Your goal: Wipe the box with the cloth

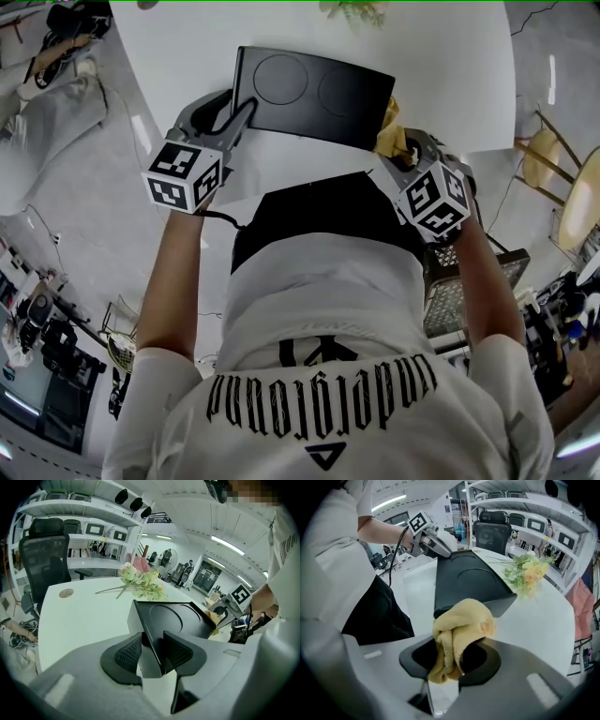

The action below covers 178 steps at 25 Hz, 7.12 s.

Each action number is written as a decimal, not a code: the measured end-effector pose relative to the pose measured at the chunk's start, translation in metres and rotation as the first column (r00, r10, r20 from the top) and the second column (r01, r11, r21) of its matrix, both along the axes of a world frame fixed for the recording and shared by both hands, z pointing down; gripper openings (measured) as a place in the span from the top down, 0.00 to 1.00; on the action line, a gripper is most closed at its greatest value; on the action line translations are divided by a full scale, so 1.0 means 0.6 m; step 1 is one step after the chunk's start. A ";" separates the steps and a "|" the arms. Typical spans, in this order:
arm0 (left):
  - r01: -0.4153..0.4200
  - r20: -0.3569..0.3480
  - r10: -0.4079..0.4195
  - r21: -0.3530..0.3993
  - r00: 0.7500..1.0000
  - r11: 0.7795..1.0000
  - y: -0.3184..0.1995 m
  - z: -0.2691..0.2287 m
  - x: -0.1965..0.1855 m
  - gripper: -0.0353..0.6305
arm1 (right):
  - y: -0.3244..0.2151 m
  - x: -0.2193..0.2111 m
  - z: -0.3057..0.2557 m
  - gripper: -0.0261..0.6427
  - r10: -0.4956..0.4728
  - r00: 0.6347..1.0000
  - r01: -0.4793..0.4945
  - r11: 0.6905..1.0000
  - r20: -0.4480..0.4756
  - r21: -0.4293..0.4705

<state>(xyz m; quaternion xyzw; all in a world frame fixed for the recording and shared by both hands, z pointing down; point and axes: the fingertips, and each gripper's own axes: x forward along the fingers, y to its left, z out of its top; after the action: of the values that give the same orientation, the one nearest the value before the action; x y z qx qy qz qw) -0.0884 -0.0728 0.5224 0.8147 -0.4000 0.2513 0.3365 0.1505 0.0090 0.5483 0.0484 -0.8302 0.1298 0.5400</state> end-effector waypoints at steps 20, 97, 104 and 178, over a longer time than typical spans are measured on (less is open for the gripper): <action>0.028 -0.012 -0.028 -0.043 1.000 0.999 -0.015 -0.002 -0.029 0.71 | -0.230 -0.017 -0.004 0.79 -0.730 0.660 0.750 0.655 -0.179 0.091; 0.019 0.038 -0.021 0.028 0.999 0.999 0.018 -0.009 -0.043 0.71 | -0.168 -0.028 0.002 0.78 -0.295 0.937 0.320 0.940 -0.189 0.118; 0.025 0.040 -0.027 0.042 0.999 0.999 0.010 -0.008 -0.025 0.71 | -0.138 -0.023 -0.010 0.78 0.201 0.979 -0.191 0.963 -0.037 0.189; 0.177 -0.109 -0.140 0.621 0.984 0.763 0.259 -0.604 0.150 0.94 | 0.099 0.143 -0.576 0.79 0.312 0.756 -0.588 0.709 0.576 0.388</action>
<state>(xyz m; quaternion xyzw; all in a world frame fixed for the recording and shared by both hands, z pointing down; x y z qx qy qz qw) 0.0017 0.0826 0.1597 0.8501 -0.5186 0.0511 0.0765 0.2361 0.0685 0.2025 0.3755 -0.8963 0.0262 0.2347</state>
